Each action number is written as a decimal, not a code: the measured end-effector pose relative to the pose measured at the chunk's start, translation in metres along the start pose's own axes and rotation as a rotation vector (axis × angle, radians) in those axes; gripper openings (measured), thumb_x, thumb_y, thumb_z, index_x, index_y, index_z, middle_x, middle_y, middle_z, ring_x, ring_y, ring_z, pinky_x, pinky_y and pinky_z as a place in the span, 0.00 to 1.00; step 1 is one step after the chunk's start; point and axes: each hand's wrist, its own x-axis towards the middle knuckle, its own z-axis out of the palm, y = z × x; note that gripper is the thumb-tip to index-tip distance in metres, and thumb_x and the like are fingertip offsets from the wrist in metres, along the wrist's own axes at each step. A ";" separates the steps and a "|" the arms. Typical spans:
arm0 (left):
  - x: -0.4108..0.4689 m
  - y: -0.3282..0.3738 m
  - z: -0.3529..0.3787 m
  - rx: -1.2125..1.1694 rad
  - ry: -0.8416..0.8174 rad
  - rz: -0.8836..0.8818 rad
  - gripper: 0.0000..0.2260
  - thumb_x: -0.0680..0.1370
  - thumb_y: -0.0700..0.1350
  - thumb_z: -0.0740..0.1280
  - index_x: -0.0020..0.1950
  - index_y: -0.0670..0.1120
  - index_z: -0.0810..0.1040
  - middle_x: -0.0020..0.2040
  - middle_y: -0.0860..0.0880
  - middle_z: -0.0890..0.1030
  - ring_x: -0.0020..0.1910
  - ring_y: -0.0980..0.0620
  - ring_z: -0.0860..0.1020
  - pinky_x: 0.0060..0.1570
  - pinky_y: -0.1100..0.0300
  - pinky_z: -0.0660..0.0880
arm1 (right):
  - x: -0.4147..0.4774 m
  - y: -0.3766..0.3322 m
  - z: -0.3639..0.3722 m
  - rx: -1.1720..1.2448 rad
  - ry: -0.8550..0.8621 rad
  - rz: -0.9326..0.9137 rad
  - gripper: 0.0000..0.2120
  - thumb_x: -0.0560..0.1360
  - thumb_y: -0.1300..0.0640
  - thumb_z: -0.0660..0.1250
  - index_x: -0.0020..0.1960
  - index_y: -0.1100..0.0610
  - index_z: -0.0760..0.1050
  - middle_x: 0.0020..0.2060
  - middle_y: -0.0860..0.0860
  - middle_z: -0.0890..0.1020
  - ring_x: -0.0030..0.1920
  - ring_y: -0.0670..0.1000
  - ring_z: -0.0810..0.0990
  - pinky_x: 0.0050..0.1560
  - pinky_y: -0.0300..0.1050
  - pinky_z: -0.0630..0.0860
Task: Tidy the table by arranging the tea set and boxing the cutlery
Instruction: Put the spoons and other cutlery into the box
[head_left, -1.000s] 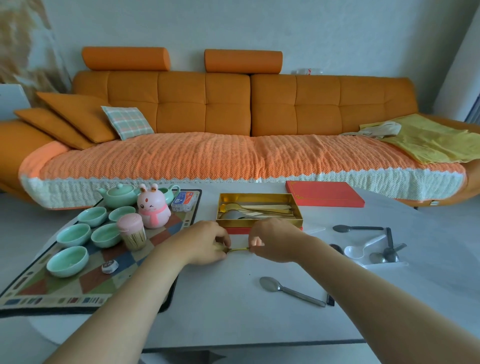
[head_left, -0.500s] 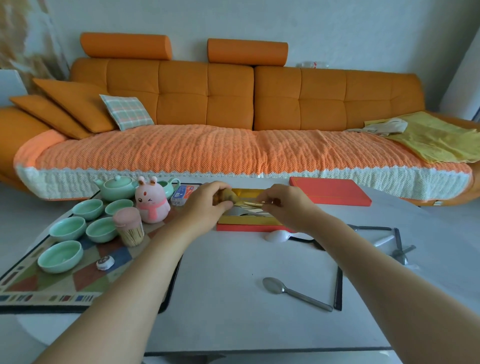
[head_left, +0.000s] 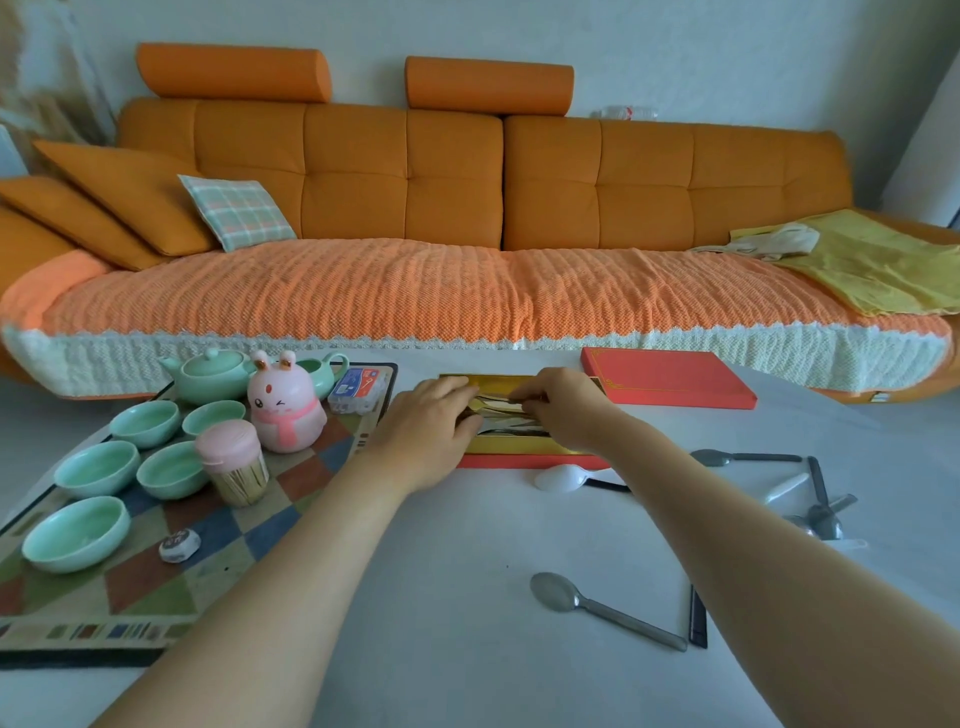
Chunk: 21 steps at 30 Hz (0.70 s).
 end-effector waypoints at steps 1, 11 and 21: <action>0.000 -0.001 0.000 0.009 -0.003 -0.003 0.22 0.83 0.55 0.55 0.76 0.49 0.66 0.76 0.53 0.64 0.74 0.52 0.62 0.70 0.54 0.59 | 0.002 0.000 0.001 -0.005 -0.011 0.013 0.14 0.81 0.60 0.61 0.59 0.49 0.82 0.47 0.51 0.82 0.41 0.56 0.81 0.41 0.48 0.78; -0.005 0.005 -0.002 -0.115 -0.109 0.001 0.24 0.83 0.57 0.54 0.78 0.51 0.63 0.79 0.55 0.59 0.76 0.54 0.59 0.71 0.56 0.58 | -0.003 0.007 -0.006 -0.053 -0.039 0.063 0.17 0.80 0.61 0.57 0.57 0.48 0.82 0.44 0.49 0.81 0.32 0.49 0.76 0.29 0.38 0.70; -0.006 0.003 0.005 -0.006 -0.231 0.002 0.29 0.82 0.61 0.54 0.80 0.52 0.54 0.81 0.54 0.52 0.79 0.54 0.49 0.75 0.53 0.51 | -0.040 0.001 -0.012 -0.112 -0.101 -0.130 0.18 0.80 0.59 0.56 0.65 0.55 0.78 0.66 0.48 0.77 0.66 0.51 0.72 0.66 0.43 0.67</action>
